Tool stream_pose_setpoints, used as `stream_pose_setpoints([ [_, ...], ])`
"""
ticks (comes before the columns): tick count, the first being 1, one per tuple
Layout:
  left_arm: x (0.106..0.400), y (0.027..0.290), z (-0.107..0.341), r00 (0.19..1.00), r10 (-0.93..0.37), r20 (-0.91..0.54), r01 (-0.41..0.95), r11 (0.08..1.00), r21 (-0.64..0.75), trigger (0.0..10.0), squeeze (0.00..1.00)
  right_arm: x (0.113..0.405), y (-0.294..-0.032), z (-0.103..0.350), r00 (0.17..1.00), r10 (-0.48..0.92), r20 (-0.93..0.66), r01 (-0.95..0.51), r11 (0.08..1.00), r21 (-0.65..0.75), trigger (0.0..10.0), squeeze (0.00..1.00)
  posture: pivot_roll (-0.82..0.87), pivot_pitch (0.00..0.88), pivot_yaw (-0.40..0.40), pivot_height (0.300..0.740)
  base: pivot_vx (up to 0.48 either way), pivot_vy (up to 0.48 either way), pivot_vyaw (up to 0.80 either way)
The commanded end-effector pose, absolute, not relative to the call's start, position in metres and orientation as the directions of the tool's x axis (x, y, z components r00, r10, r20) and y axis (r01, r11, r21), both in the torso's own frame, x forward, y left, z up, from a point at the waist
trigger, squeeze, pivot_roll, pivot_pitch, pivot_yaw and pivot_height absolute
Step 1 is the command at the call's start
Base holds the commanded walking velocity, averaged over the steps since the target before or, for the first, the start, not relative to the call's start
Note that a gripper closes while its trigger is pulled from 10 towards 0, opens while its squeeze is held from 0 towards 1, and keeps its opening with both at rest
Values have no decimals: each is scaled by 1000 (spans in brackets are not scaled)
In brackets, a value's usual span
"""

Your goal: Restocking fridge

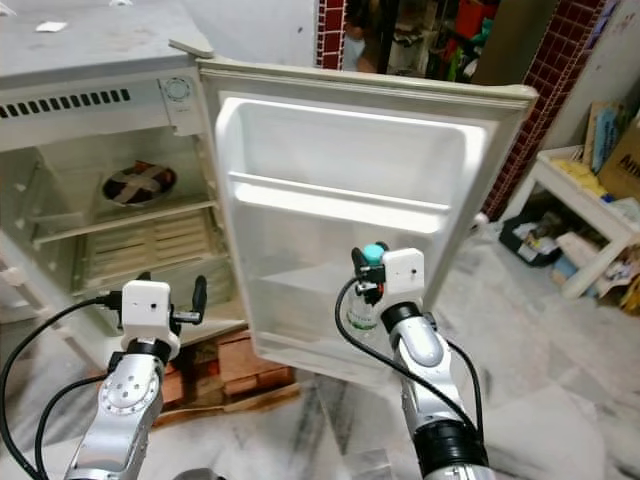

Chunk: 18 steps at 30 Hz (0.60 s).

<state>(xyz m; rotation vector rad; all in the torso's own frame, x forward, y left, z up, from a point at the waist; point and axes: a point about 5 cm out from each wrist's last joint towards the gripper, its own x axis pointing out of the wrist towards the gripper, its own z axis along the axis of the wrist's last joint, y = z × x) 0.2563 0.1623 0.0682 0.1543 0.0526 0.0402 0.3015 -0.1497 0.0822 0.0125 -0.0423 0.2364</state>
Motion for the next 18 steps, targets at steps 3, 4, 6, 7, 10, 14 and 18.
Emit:
stream_pose_setpoints([
  [3, 256, 164, 68, 997, 50, -50, -43, 988, 147, 10000, 0, 305, -146, 91, 966, 244, 83, -246, 969, 13, 10000, 0, 83, 0, -58, 740, 0, 0, 0],
  [4, 256, 164, 68, 998, 51, -49, -43, 988, 146, 10000, 0, 305, -146, 90, 967, 243, 81, -245, 970, 8, 10000, 0, 84, 0, -59, 740, 0, 0, 0],
  [6, 256, 164, 68, 997, 52, -49, -44, 988, 145, 10000, 0, 305, -146, 90, 967, 242, 79, -244, 970, 5, 10000, 0, 84, 0, -59, 740, 0, 0, 0],
  [7, 256, 164, 68, 997, 53, -49, -45, 988, 144, 10000, 0, 305, -147, 90, 967, 243, 77, -244, 970, 3, 10000, 0, 82, 0, -60, 740, 0, 0, 0],
  [10, 256, 164, 68, 998, 49, -50, -42, 989, 145, 10000, 0, 306, -148, 90, 967, 244, 74, -245, 970, -1, 10000, 0, 81, 0, -62, 740, 0, 0, 0],
  [14, 256, 164, 67, 997, 51, -55, -43, 988, 147, 10000, 0, 306, -148, 90, 966, 247, 74, -247, 969, -3, 10000, 0, 79, 0, -64, 740, 0, 0, 0],
  [18, 256, 166, 66, 996, 63, -61, -53, 987, 150, 10000, 0, 307, -148, 90, 964, 256, 75, -256, 967, -7, 10000, 0, 79, 0, -66, 740, 0, 0, 0],
])
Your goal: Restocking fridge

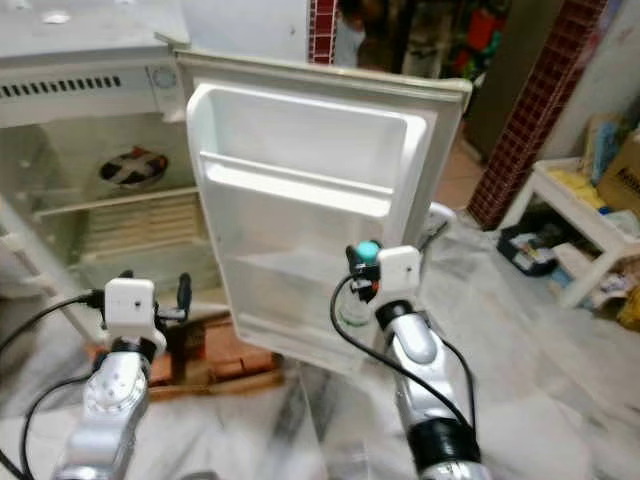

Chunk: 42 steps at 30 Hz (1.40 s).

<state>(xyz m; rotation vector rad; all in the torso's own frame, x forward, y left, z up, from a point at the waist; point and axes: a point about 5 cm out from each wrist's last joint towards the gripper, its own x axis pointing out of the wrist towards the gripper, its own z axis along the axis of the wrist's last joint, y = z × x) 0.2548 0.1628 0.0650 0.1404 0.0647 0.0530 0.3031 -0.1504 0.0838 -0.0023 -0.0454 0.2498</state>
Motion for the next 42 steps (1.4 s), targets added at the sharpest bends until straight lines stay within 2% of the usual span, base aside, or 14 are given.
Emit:
stream_pose_setpoints([
  [1, 256, 167, 65, 996, 66, -61, -56, 987, 150, 10000, 0, 307, -148, 90, 963, 259, 73, -259, 966, -10, 10000, 0, 80, 0, -66, 740, 0, 0, 0],
  [18, 251, 172, 64, 996, 71, -57, -62, 986, 157, 10000, 0, 307, -146, 91, 959, 270, 80, -271, 963, -4, 10000, 0, 80, 0, -66, 740, 51, 0, 0],
  [25, 250, 171, 64, 996, 65, -60, -55, 987, 153, 10000, 0, 306, -147, 90, 960, 268, 76, -268, 963, -5, 10000, 0, 81, 0, -64, 740, 300, 366, 0],
  [42, 245, 171, 62, 994, 75, -75, -63, 986, 153, 10000, 0, 304, -147, 89, 960, 268, 75, -269, 963, -5, 10000, 0, 78, 0, -59, 740, 0, 0, 0],
])
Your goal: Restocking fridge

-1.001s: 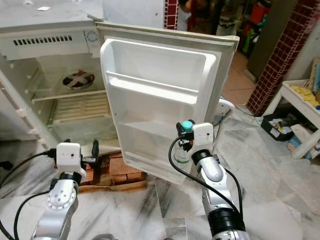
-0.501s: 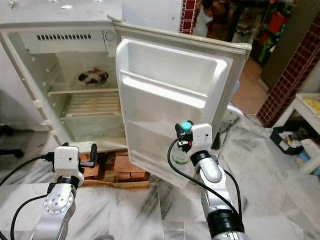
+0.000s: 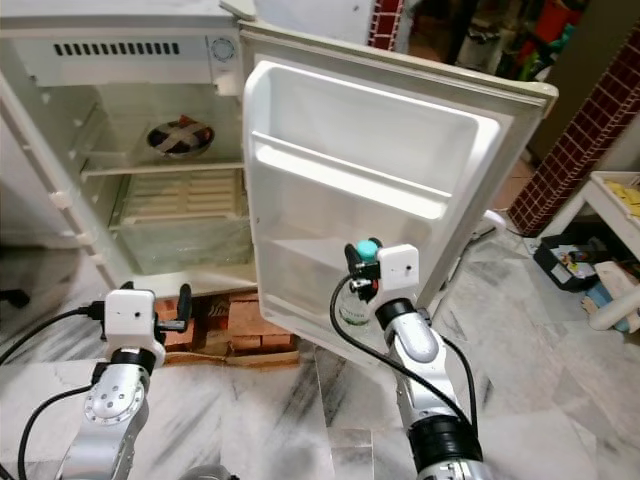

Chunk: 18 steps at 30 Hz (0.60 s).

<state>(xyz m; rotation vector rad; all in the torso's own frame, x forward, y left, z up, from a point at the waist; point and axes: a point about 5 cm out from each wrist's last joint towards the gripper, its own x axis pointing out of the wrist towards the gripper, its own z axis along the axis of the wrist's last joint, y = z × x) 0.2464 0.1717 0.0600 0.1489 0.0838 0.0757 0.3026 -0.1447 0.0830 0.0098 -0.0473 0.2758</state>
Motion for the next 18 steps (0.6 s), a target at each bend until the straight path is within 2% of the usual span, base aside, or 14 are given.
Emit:
stream_pose_setpoints([
  [1, 245, 171, 62, 994, 74, -75, -62, 986, 153, 10000, 0, 303, -147, 88, 960, 269, 75, -269, 963, -5, 10000, 0, 78, 0, -59, 740, 0, 0, 0],
  [8, 245, 171, 62, 995, 72, -73, -60, 986, 158, 10000, 0, 303, -146, 88, 960, 272, 73, -272, 962, -7, 10000, 0, 77, 0, -56, 740, 0, 0, 0],
  [18, 246, 170, 62, 995, 73, -71, -60, 985, 160, 10000, 0, 303, -144, 87, 958, 278, 71, -278, 961, -3, 10000, 0, 76, 0, -55, 656, 0, 0, 0],
])
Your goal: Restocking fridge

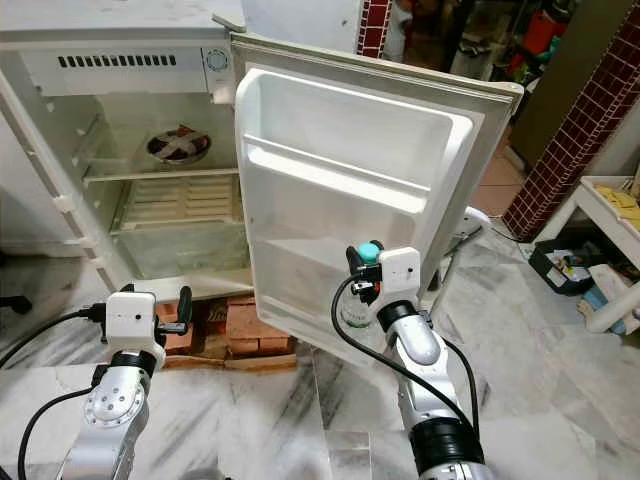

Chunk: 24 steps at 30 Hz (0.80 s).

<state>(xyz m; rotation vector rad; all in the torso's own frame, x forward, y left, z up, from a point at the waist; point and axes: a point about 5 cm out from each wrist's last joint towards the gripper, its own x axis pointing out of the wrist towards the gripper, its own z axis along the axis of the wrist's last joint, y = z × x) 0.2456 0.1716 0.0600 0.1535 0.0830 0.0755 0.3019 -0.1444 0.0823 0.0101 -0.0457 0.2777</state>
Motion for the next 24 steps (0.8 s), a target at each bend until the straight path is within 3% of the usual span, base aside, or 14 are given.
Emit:
stream_pose_setpoints([
  [1, 246, 170, 62, 995, 73, -71, -61, 985, 160, 10000, 0, 303, -144, 87, 958, 278, 71, -278, 961, -3, 10000, 0, 76, 0, -55, 651, 0, 0, 0],
  [7, 246, 172, 63, 993, 96, -63, -84, 981, 176, 10000, 0, 303, -144, 88, 957, 279, 82, -281, 960, 6, 10000, 0, 77, 0, -55, 612, 0, 0, 0],
  [24, 246, 177, 66, 992, 111, -51, -100, 977, 186, 10000, 0, 305, -144, 90, 956, 281, 85, -283, 959, 2, 10000, 0, 78, 0, -59, 612, 0, 0, 0],
])
